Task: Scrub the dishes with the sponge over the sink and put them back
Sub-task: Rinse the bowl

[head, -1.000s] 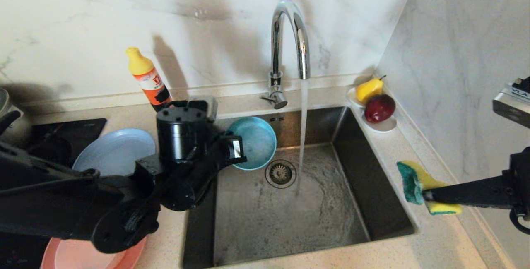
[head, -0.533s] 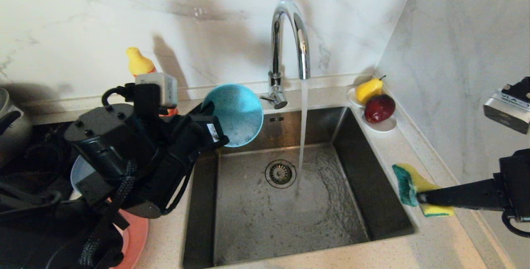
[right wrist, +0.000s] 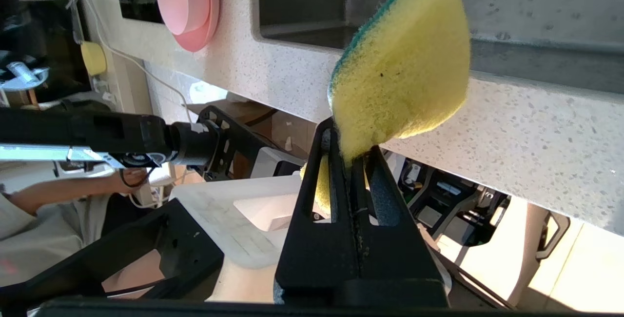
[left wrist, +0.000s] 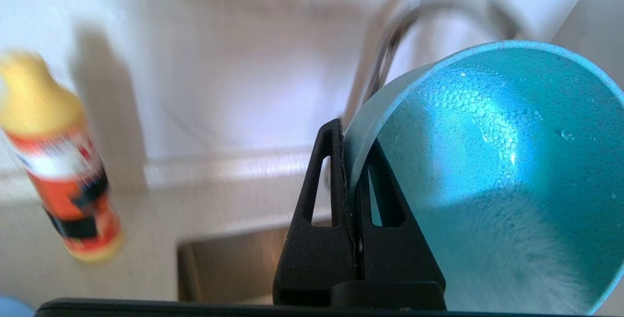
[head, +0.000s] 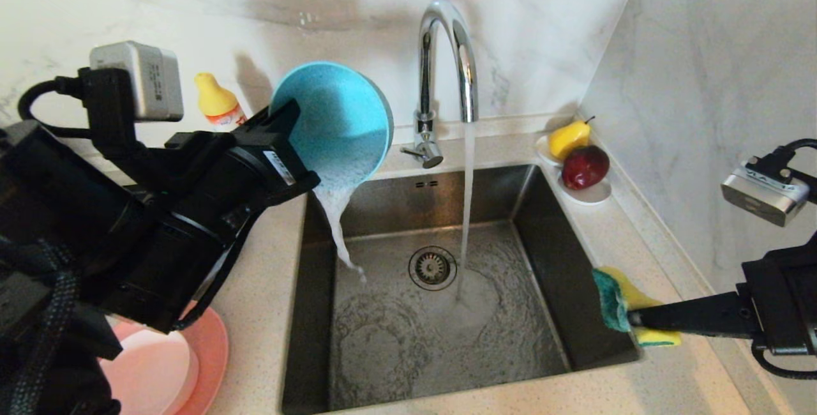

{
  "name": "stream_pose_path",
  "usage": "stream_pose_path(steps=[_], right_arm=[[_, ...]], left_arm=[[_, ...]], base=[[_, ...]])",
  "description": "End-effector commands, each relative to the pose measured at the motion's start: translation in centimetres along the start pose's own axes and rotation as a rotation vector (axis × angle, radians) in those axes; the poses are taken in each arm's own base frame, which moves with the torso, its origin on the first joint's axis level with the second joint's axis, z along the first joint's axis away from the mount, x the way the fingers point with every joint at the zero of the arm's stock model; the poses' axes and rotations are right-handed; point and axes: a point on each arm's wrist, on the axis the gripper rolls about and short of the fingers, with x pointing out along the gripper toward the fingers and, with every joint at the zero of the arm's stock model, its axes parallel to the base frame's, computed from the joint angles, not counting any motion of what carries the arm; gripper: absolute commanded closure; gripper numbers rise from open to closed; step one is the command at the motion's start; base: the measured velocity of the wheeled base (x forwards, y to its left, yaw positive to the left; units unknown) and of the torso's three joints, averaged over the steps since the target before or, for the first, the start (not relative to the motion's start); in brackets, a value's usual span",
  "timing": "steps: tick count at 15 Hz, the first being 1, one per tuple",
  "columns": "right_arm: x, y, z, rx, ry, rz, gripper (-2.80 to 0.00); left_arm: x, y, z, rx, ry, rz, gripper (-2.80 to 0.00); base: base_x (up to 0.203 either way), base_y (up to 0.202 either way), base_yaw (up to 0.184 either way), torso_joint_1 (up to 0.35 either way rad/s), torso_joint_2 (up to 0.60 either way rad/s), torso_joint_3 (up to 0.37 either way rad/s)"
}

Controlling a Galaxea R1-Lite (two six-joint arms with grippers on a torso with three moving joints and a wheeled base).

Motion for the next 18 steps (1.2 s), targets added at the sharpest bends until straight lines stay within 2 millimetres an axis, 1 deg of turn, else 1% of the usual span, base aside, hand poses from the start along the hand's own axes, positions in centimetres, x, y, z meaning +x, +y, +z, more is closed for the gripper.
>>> stream_pose_path(steps=[1, 2, 4, 8, 11, 14, 16, 17, 18], right_arm=[[-0.2, -0.3, -0.1, 0.014, -0.005, -0.004, 0.00], [-0.3, -0.3, -0.1, 0.017, -0.004, -0.002, 0.00], [-0.4, -0.4, -0.1, 0.016, -0.010, -0.003, 0.00], [-0.4, -0.6, 0.0, 0.024, -0.011, -0.006, 0.00], [-0.3, -0.8, 0.1, 0.031, -0.005, 0.001, 0.00], [0.0, -0.9, 0.1, 0.033, 0.002, 0.001, 0.00], [0.4, -1.0, 0.4, 0.028, -0.006, 0.013, 0.00], [0.5, -1.0, 0.6, 0.022, -0.011, 0.024, 0.00], [0.6, -1.0, 0.6, 0.020, -0.014, 0.027, 0.00]], left_arm=[[-0.7, 0.4, 2.2, -0.013, -0.069, 0.007, 0.00], [-1.0, 0.6, 2.8, -0.008, -0.086, 0.009, 0.00], [-1.3, 0.7, 3.3, 0.022, -0.105, 0.009, 0.00], [-1.3, 0.6, 3.4, 0.029, -0.109, 0.010, 0.00], [-0.6, 0.2, 1.3, 0.050, -0.048, 0.005, 0.00], [0.6, -0.2, -0.8, 0.059, -0.040, 0.010, 0.00], [1.1, -0.4, -2.6, 0.081, -0.005, 0.016, 0.00], [1.6, -0.1, -3.2, 0.088, -0.004, 0.059, 0.00], [2.3, 0.0, -3.1, 0.091, -0.015, 0.109, 0.00]], base=[[0.000, 0.000, 0.000, 0.000, 0.00, 0.000], [0.000, 0.000, 0.000, 0.000, 0.00, 0.000], [0.000, 0.000, 0.000, 0.000, 0.00, 0.000], [0.000, 0.000, 0.000, 0.000, 0.00, 0.000], [0.000, 0.000, 0.000, 0.000, 0.00, 0.000], [0.000, 0.000, 0.000, 0.000, 0.00, 0.000], [0.000, 0.000, 0.000, 0.000, 0.00, 0.000], [0.000, 0.000, 0.000, 0.000, 0.00, 0.000], [0.000, 0.000, 0.000, 0.000, 0.00, 0.000]])
